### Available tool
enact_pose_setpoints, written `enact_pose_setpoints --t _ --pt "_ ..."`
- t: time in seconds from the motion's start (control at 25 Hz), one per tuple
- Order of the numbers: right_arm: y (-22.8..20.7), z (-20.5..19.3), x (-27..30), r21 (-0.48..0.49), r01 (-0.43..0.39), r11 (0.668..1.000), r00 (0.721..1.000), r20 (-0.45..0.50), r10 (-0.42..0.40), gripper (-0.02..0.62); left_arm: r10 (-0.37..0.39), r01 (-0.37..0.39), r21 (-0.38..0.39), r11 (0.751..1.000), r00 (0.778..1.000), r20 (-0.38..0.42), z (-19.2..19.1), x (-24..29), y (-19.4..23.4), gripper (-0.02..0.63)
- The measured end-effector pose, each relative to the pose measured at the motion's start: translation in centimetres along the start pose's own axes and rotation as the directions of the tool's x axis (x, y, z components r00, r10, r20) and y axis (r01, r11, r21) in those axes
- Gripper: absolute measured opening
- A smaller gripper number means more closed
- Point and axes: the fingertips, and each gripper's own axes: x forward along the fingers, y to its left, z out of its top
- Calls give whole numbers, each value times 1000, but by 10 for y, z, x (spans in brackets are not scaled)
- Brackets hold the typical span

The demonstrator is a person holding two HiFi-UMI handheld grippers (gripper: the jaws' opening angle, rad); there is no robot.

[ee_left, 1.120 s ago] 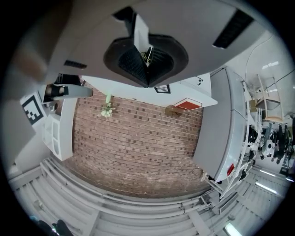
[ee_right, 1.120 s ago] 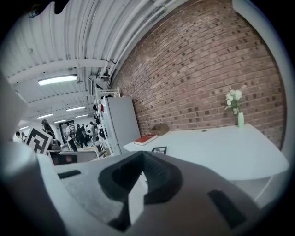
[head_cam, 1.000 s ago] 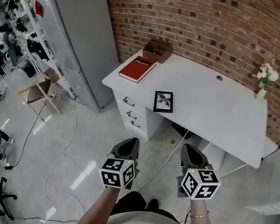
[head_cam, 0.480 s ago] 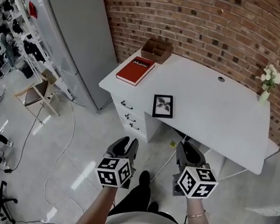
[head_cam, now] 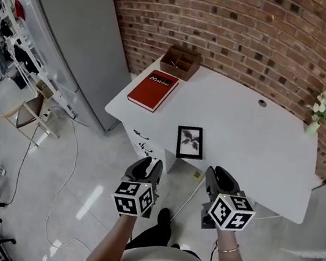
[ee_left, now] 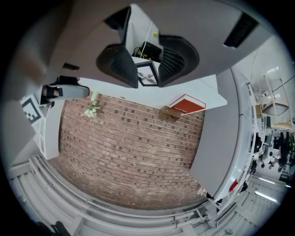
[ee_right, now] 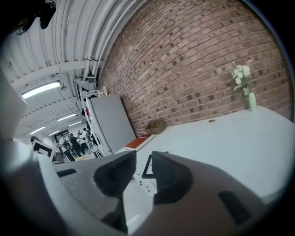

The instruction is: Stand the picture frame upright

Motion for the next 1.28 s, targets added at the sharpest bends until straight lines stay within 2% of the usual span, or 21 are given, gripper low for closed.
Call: enact_pose_setpoints --t 0.24,0.6,1.0,1.28 --pt "-6 10 50 13 33 999 999 -25 -33 89 -40 40 13 999 999 -27 18 52 21 135" --pt "-24 10 96 17 97 995 993 -63 -96 89 -75 76 11 997 995 -73 21 102 39 135" --pt "-48 4 137 -10 91 996 985 -148 -92 89 -51 52 -1 999 989 -138 13 151 45 135" --pt "-65 -2 151 -16 59 998 977 -203 -61 89 -25 13 -61 998 980 -197 -4 180 42 135"
